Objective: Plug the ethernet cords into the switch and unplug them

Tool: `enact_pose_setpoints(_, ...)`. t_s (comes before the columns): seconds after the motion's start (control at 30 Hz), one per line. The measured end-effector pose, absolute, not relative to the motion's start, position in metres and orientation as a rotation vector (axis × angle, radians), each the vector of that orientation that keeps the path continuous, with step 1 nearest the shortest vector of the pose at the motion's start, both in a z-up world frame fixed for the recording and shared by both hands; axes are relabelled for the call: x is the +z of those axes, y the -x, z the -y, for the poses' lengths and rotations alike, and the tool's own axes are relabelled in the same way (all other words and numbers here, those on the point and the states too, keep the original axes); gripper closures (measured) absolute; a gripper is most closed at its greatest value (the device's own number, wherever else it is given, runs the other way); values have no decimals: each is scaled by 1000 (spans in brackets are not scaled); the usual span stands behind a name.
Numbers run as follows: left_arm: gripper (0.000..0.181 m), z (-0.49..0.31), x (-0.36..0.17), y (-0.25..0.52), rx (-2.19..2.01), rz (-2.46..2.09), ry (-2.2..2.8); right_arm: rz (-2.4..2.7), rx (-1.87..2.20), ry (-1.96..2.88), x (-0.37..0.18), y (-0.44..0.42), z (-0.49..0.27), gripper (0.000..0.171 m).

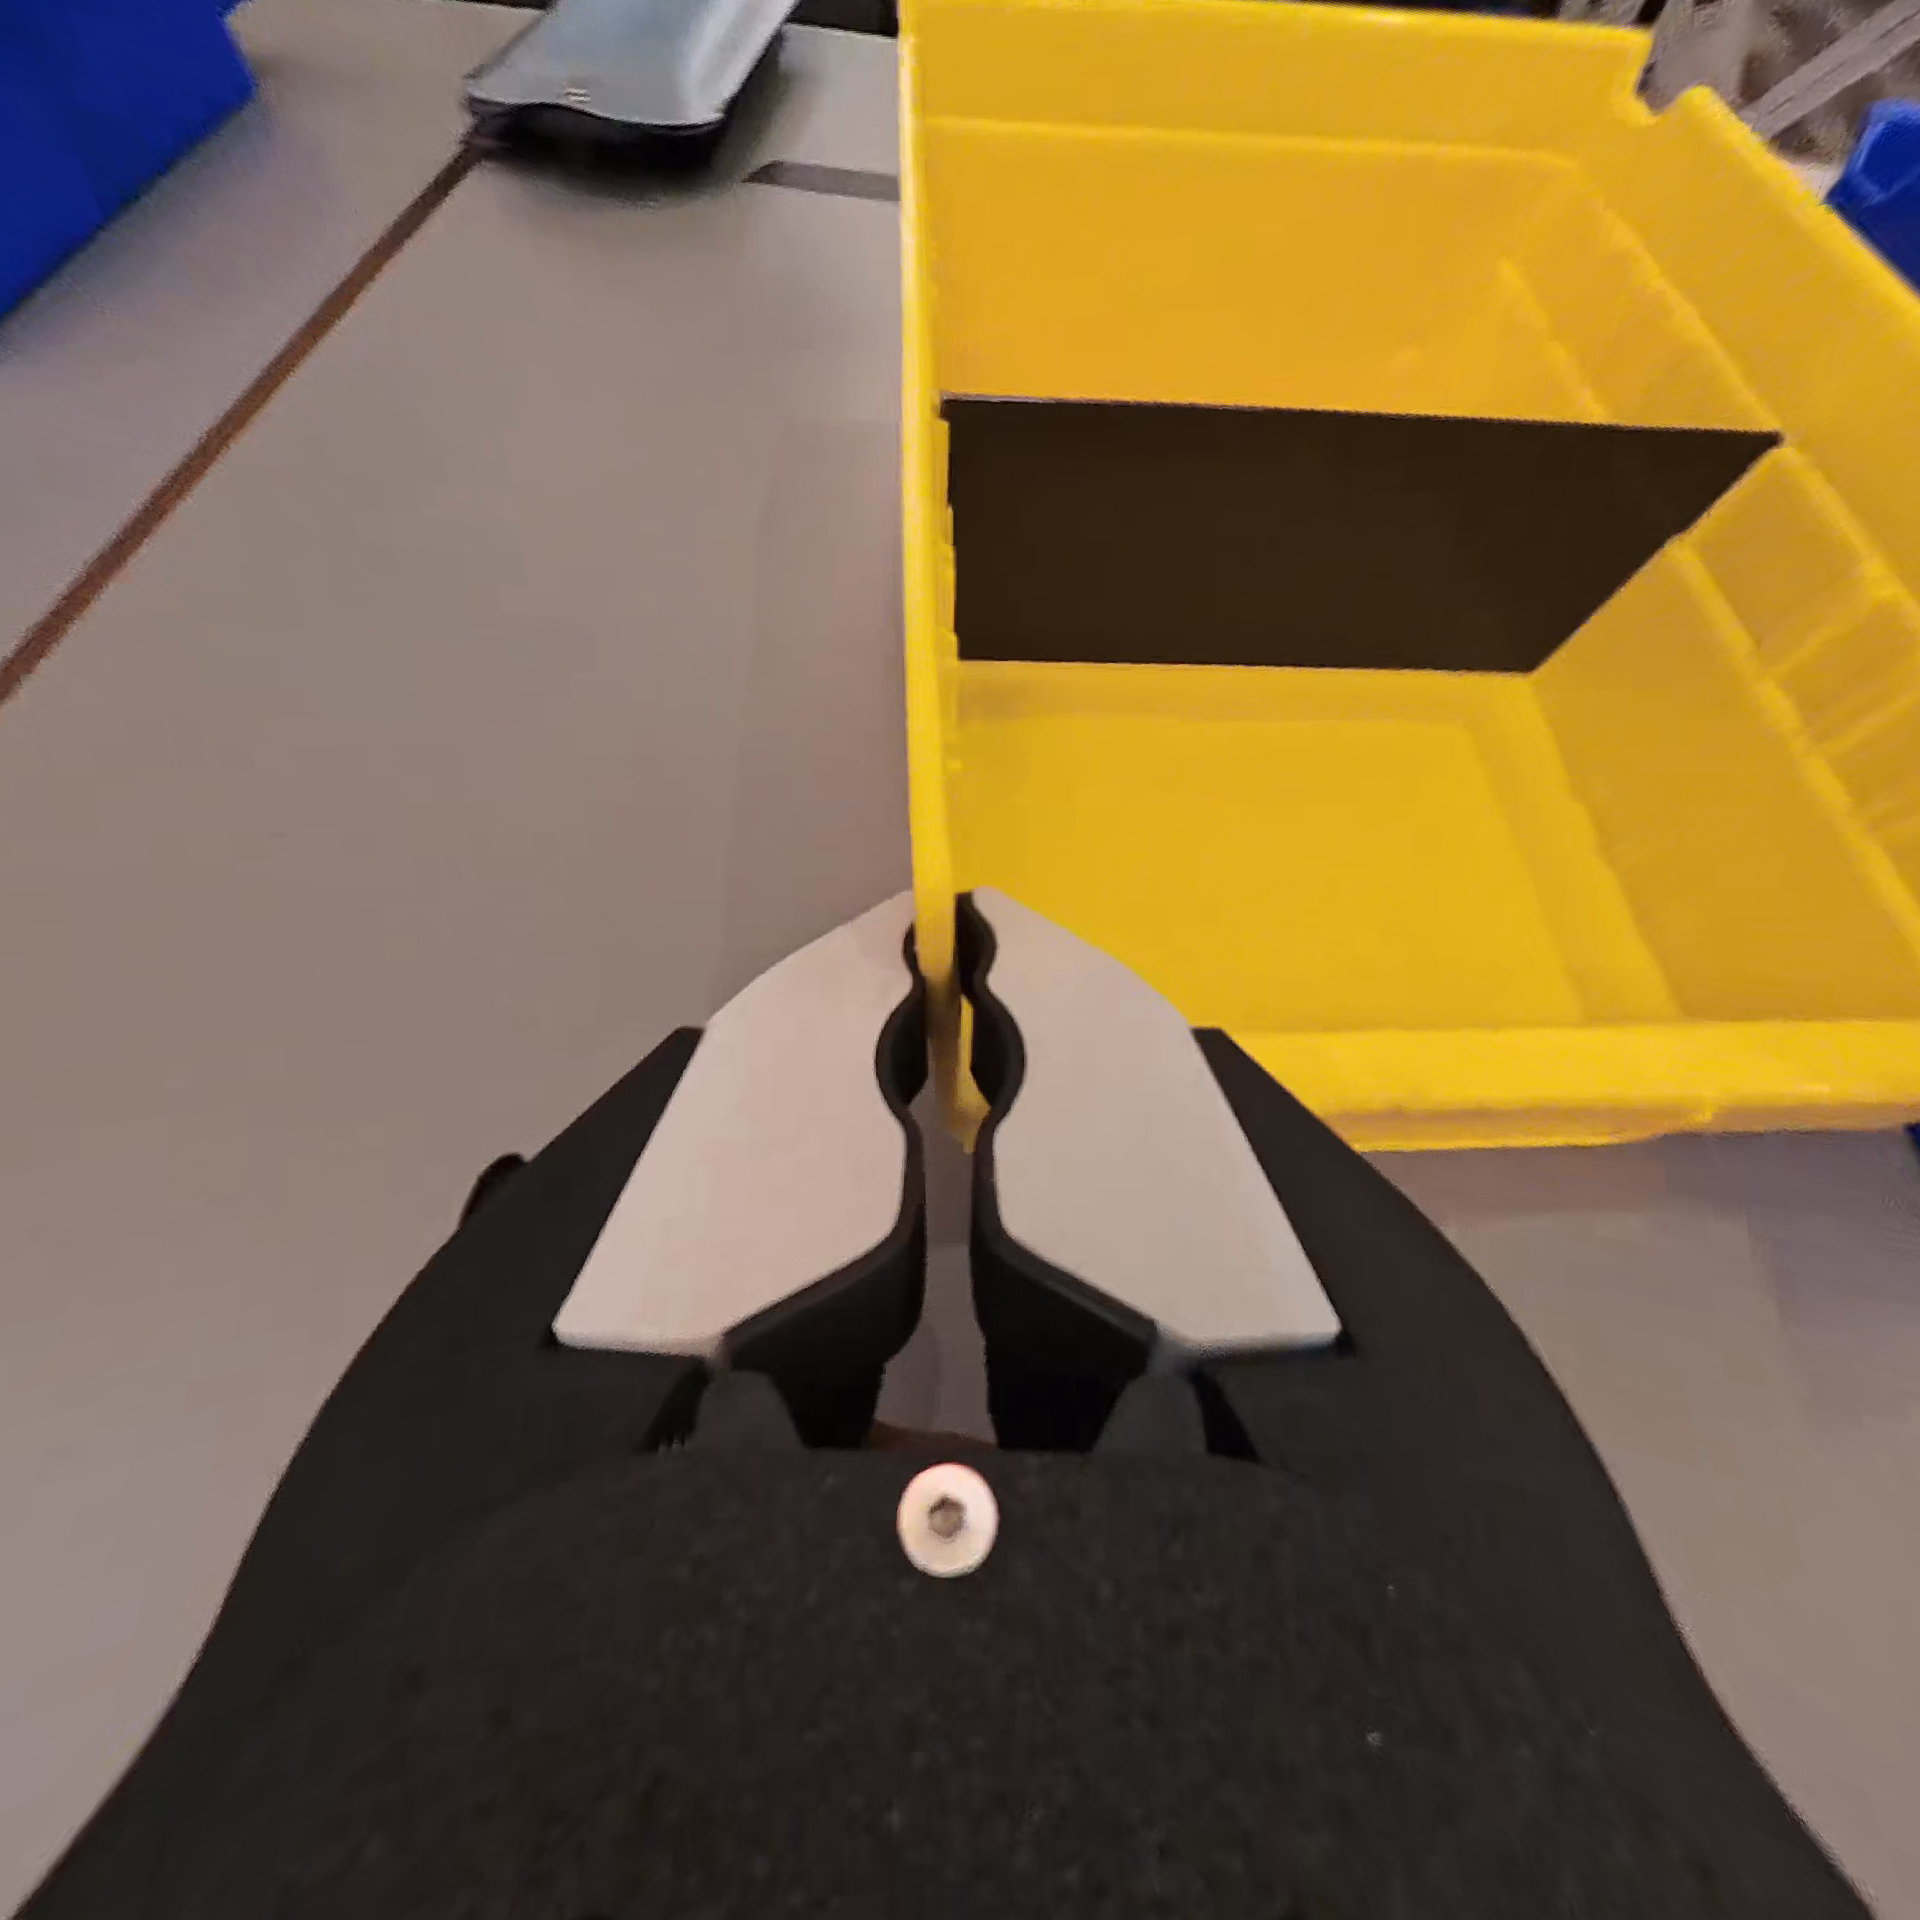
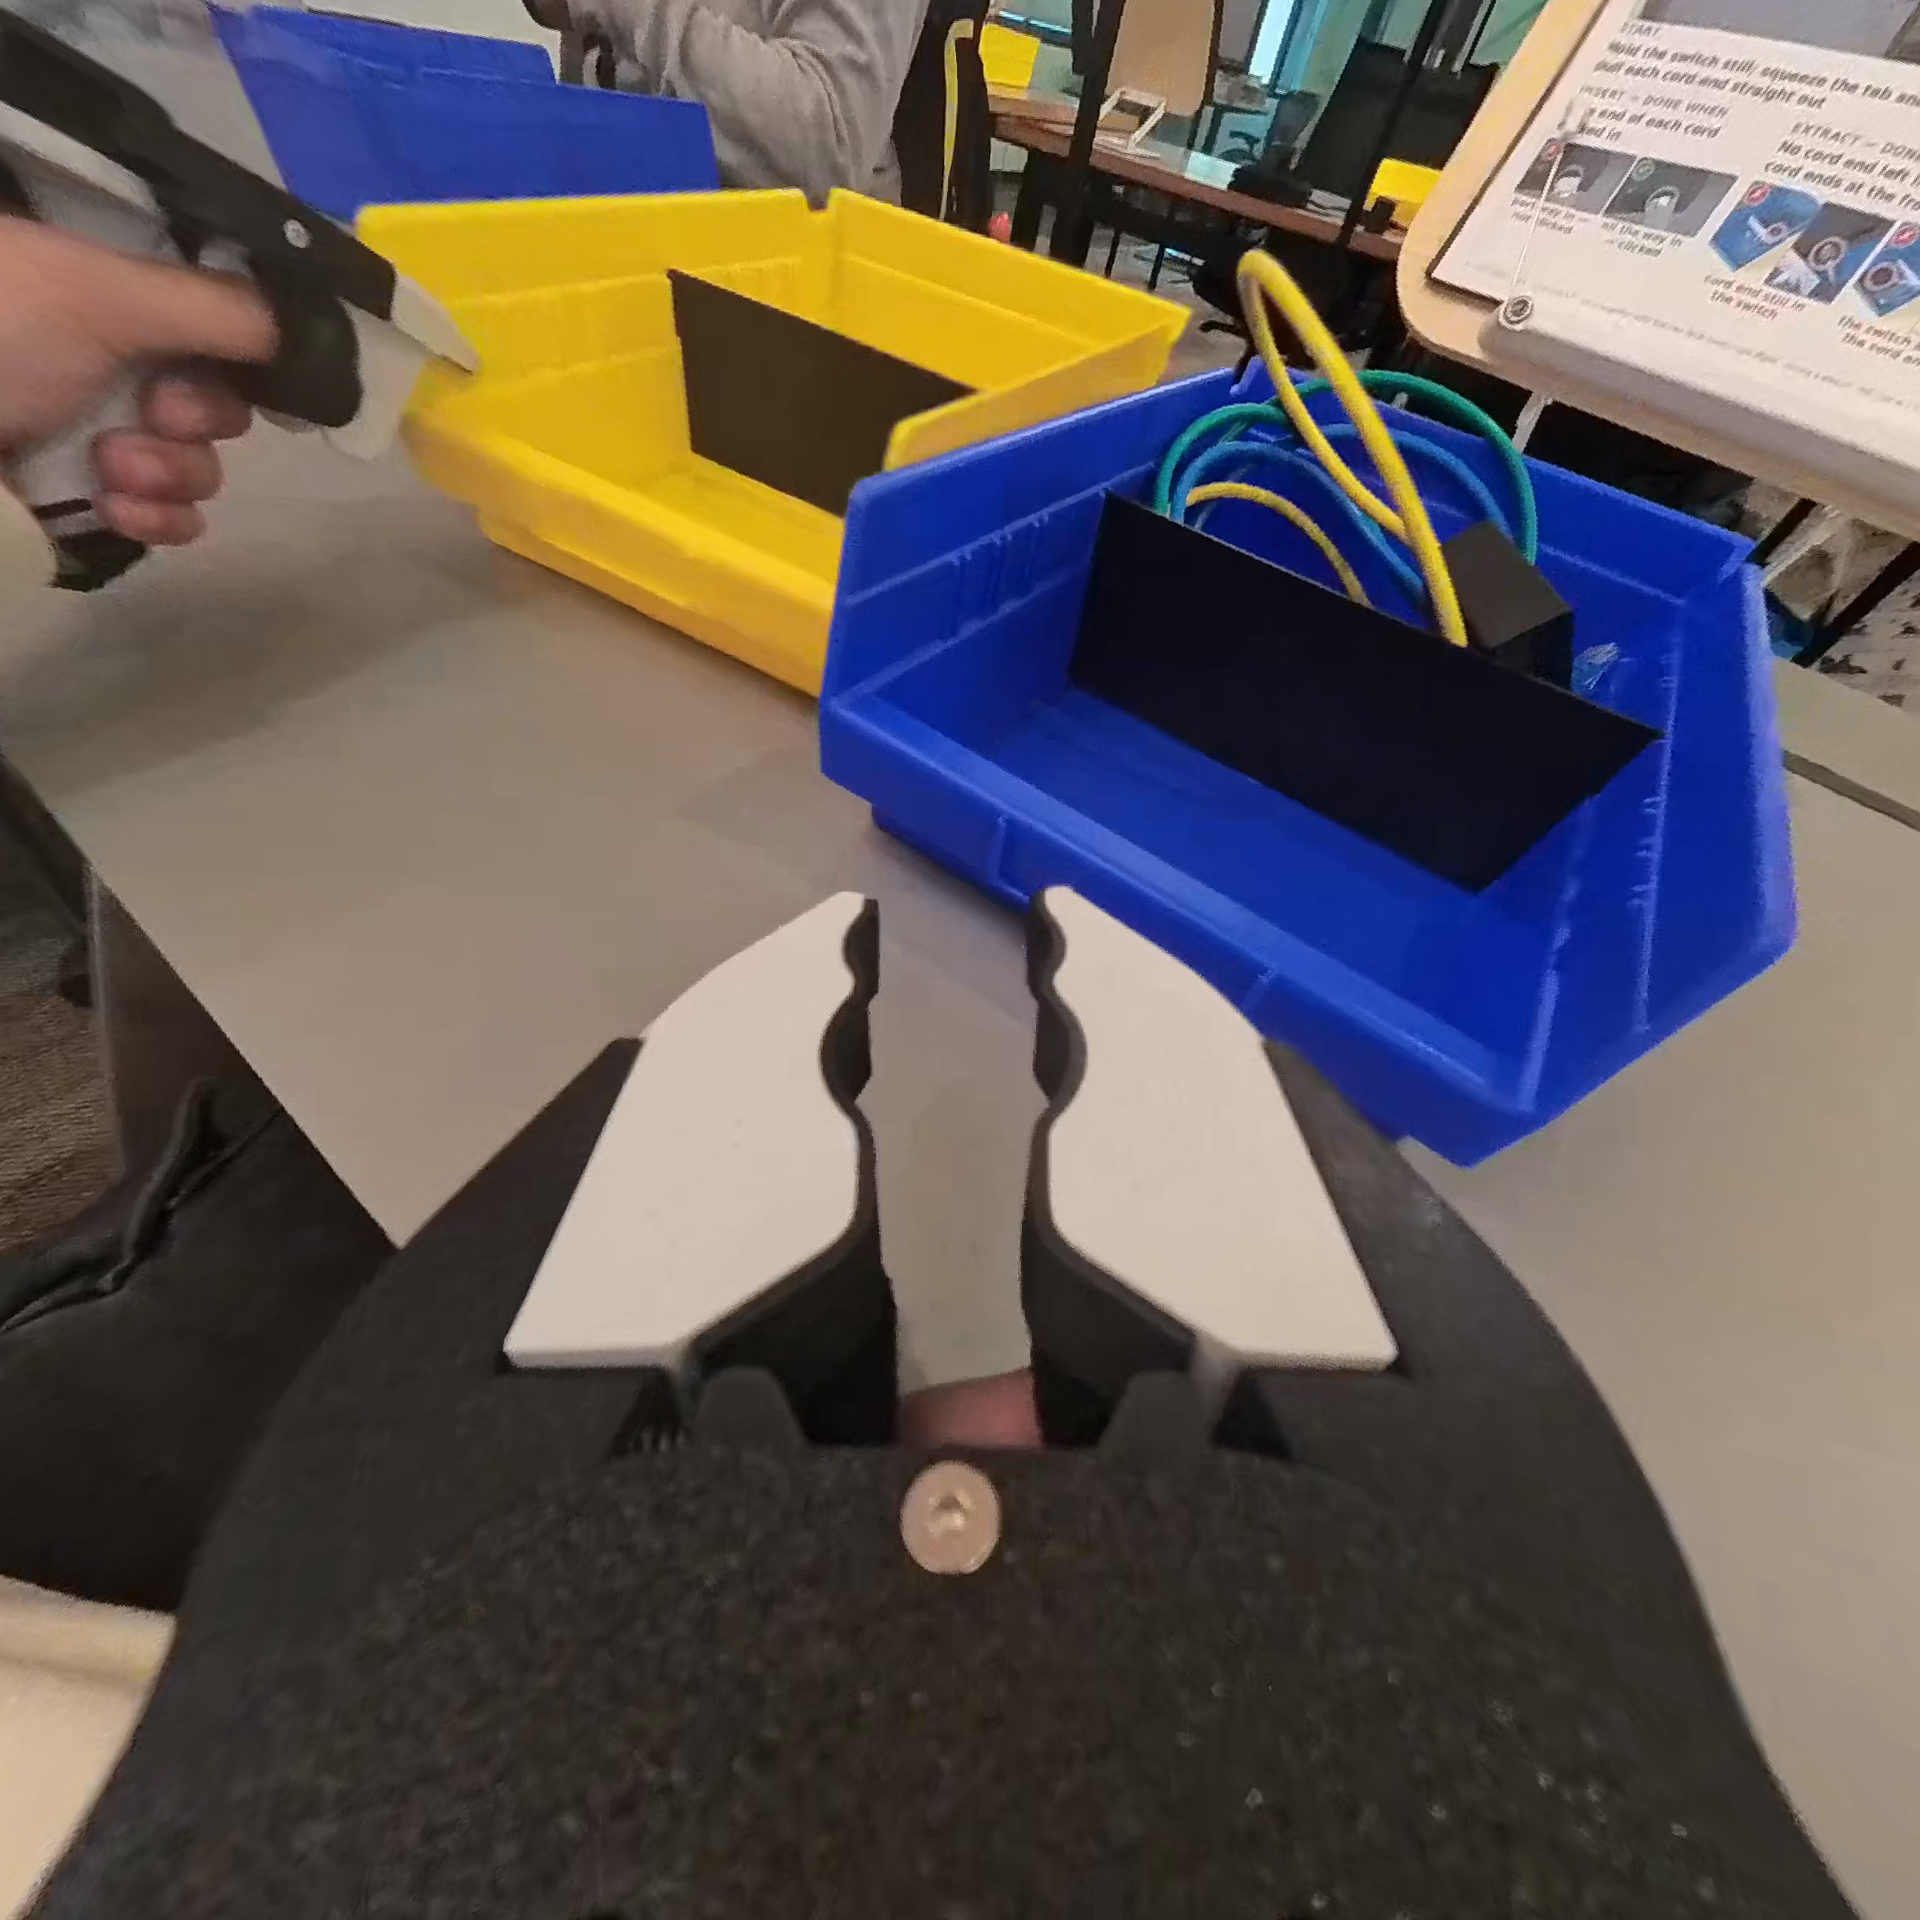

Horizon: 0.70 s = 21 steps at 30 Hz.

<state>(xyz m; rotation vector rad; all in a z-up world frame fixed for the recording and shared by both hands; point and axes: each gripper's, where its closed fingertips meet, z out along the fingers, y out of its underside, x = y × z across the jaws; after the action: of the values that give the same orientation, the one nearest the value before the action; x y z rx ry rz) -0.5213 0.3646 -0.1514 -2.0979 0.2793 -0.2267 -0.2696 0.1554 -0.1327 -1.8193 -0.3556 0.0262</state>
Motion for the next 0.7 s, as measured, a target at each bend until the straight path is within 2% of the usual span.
enact_pose_setpoints(0.13, 179, -316, -152, 537, -206, -249, 2162, 286, 86, 1917, -149, 279, -151, 143)
enact_pose_setpoints(0.3, 177, -258, -152, 545, -33, -360, 2154, 309, 247, 2001, -167, 332, -151, 134)
enact_pose_setpoints(0.5, 177, -227, -151, 554, -43, -378, 2143, 179, 276, 2028, -164, 365, -184, 131)
enact_pose_setpoints(0.53, 177, -224, -151, 555, -63, -374, 2145, 166, 280, 2022, -162, 368, -190, 125)
enact_pose_setpoints(0.6, 177, -222, -150, 555, -97, -367, 2146, 142, 275, 2033, -164, 372, -201, 137)
enact_pose_setpoints(0.7, 177, -223, -148, 555, -79, -385, 2141, 107, 244, 2063, -169, 368, -209, 163)
